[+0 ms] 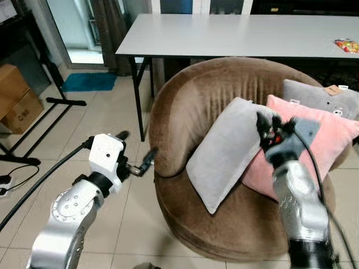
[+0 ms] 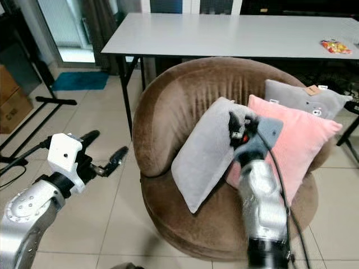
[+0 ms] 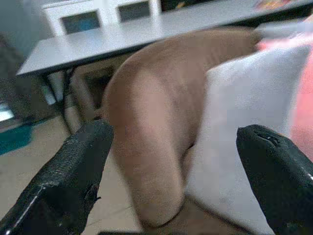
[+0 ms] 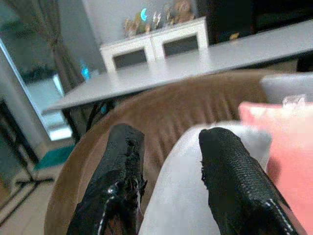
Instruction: Move the pillow to the sofa from floor
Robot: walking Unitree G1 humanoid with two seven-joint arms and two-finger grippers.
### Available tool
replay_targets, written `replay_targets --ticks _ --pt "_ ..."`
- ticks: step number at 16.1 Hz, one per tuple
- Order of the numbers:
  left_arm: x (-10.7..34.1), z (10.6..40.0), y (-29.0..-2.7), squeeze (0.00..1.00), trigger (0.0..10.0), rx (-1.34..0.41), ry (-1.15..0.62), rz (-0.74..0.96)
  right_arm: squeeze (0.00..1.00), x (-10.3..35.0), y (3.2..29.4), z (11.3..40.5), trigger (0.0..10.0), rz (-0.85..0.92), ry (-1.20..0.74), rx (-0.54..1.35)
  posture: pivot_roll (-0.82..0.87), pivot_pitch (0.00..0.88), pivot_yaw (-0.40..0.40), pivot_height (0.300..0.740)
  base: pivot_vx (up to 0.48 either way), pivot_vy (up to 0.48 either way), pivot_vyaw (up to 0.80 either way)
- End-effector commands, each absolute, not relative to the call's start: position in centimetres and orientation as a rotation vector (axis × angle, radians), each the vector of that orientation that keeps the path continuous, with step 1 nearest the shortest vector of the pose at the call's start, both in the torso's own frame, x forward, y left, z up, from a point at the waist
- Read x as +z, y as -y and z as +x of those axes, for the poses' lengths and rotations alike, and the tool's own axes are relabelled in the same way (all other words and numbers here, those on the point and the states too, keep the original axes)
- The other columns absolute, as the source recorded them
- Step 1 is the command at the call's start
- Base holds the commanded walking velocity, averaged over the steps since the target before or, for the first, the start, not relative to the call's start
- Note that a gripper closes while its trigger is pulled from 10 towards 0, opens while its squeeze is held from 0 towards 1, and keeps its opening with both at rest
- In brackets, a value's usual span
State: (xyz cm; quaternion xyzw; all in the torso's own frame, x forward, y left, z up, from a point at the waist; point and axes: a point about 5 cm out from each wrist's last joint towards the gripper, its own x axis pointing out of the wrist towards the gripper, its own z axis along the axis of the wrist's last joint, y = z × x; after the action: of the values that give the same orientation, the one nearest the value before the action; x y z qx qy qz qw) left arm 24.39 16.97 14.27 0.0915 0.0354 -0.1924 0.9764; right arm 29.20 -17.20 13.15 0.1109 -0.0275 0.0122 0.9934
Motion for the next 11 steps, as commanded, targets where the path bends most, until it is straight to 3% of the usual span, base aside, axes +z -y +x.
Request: replay_targets --ticks 1,3,11 --pt "13.92 25.03 -16.91 0.0 10.0 -0.36 -0.073 0.232 0.0 12.81 15.63 28.99 10.0 0.137 0.013 0.095 -0.08 0.0 0.057 0.74 0.0 0.0 0.0" --pt "14.01 25.27 -16.87 0.0 10.0 -0.349 -0.056 0.249 0.0 13.01 15.01 28.48 10.0 0.12 -0.019 0.113 -0.08 0.0 0.057 0.74 0.0 0.0 0.0" --pt "13.81 25.88 -17.67 0.0 10.0 -0.287 -0.04 0.275 0.0 13.34 15.64 28.33 10.0 0.079 -0.042 0.066 -0.07 0.0 0.055 0.74 0.0 -0.288 0.0"
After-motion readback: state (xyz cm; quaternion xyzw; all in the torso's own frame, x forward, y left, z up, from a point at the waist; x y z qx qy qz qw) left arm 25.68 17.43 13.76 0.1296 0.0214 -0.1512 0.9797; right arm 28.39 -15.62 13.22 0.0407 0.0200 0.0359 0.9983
